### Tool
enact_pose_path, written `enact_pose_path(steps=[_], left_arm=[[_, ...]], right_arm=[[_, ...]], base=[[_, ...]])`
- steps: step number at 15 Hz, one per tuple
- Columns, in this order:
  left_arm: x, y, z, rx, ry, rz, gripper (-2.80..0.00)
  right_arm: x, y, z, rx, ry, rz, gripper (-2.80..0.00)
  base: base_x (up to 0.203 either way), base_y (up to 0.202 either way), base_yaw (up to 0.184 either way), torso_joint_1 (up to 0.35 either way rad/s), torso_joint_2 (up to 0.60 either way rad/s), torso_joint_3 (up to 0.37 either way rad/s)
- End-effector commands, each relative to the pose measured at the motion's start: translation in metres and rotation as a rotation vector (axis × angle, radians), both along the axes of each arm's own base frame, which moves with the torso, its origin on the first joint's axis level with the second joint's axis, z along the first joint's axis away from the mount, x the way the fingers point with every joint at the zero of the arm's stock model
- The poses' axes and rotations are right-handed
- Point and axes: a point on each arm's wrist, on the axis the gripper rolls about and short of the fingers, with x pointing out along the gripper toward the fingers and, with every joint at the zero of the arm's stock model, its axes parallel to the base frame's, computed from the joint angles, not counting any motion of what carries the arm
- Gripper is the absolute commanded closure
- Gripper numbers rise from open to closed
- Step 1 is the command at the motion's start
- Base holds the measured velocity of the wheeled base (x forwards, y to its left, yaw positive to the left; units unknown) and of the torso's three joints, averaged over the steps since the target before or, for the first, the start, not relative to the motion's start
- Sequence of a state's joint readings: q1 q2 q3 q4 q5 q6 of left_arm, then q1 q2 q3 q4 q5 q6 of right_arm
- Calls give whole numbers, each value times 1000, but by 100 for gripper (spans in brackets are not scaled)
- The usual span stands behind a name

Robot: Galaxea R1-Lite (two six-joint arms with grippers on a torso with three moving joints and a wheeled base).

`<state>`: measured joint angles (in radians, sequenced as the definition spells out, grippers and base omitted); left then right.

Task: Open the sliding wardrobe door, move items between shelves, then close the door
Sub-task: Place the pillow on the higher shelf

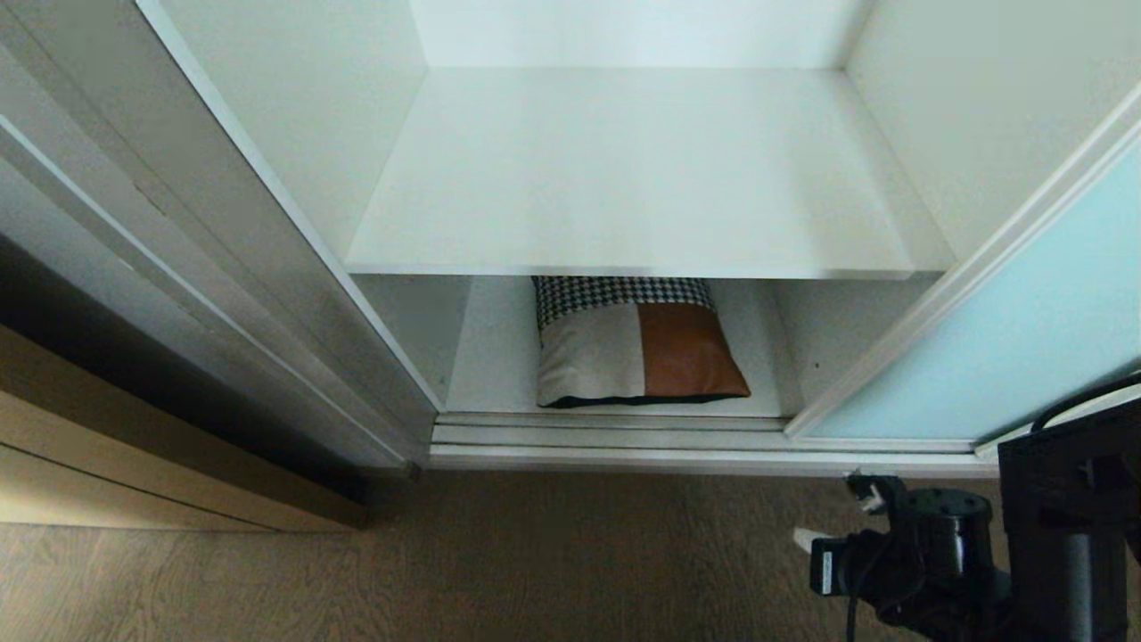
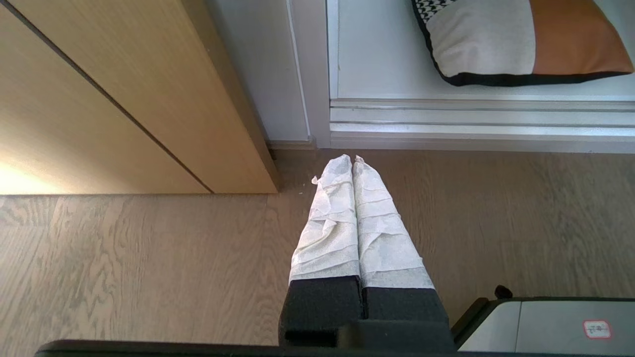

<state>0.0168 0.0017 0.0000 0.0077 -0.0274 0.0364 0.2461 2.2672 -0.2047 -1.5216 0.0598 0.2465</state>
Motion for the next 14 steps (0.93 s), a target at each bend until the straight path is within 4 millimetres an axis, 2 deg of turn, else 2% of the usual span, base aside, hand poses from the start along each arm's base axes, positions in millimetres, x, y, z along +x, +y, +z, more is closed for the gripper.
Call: enact_pose_path(steps=[1,2,5,7,10,14], left_arm=[[0,0,0,-1,3,0,0],[0,0,-1,0,4,0,0],[0,0,-1,-1,4,0,0],[0,0,0,0,3,0,0],[0,0,-1,0,2,0,0],[0,0,0,0,2,0,0]], right_arm=[[23,-11,10,4,-83,-38,0],[31,-12,12,-2,-73,-42,-280],[58,-14,31,41,-53,-78,-280],[72,-13,39,160,-25,-46,-280],[76,-14,31,258,42,61,-280],[94,-13,19,342,73,59,-280]], base=[[0,0,0,0,0,0],[0,0,0,0,0,0],[0,0,0,0,0,0],[0,0,0,0,0,0],[0,0,0,0,0,0],[0,0,0,0,0,0]])
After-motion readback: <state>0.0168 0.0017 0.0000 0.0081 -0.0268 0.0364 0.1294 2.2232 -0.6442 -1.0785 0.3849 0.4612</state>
